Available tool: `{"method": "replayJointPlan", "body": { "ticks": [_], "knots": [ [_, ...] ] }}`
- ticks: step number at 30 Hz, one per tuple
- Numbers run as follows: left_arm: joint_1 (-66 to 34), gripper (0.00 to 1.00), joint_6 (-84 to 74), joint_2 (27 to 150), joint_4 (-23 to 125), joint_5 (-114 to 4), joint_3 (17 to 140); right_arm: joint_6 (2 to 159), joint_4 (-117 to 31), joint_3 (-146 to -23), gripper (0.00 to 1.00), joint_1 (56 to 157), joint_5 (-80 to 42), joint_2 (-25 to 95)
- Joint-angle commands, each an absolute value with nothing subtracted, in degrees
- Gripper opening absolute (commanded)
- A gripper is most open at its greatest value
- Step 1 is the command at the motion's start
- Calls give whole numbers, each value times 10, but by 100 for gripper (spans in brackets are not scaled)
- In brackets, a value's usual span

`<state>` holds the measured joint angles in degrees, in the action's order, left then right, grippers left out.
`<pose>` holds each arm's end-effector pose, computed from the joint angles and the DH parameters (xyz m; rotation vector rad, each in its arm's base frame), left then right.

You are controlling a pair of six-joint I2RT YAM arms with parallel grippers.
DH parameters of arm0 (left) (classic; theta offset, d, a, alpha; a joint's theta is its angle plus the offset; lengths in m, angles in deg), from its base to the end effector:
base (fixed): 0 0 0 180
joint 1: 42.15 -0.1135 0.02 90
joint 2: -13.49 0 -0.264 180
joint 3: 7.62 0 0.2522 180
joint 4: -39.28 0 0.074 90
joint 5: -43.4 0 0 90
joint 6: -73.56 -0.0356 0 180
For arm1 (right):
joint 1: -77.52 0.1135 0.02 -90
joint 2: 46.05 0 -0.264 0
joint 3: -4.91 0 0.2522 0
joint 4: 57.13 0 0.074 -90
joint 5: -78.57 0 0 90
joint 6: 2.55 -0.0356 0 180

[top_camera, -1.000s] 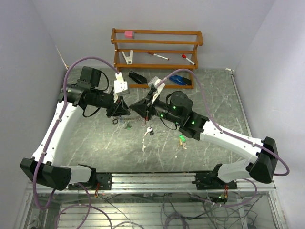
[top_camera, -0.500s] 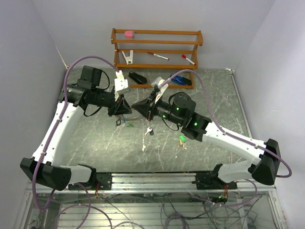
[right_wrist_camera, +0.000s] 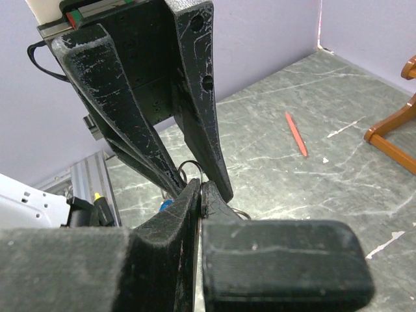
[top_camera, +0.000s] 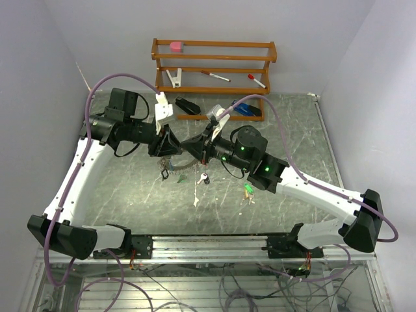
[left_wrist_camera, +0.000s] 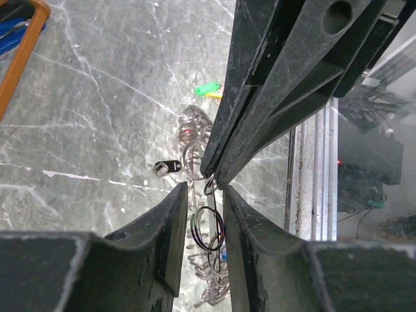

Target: Put the keys on the keyring

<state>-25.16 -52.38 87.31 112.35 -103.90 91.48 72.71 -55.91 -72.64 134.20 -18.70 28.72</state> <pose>0.2180 -0.0979 0.4057 1.3230 1.6709 -0.9913 0.1675 0.2630 0.3834 -0.6886 1.4968 1.0709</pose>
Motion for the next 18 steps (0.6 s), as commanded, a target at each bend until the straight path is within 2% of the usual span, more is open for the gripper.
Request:
{"method": "replayJointPlan", "body": {
  "ticks": [1, 4, 8, 15, 18],
  "knots": [
    [-251, 38, -515, 872, 1108, -1078, 925, 726, -592, -733, 0, 1344, -190, 271],
    [-251, 32, -521, 873, 1115, -1083, 926, 726, -593, -734, 0, 1344, -190, 273],
    [-252, 13, -534, 871, 1123, -1081, 924, 726, -592, -736, 0, 1344, -190, 272],
    [-251, 7, -541, 868, 1130, -1072, 921, 726, -590, -731, 0, 1345, -183, 265],
    [-251, 9, -549, 867, 1138, -1062, 923, 726, -590, -728, 0, 1344, -178, 260]
  ]
}}
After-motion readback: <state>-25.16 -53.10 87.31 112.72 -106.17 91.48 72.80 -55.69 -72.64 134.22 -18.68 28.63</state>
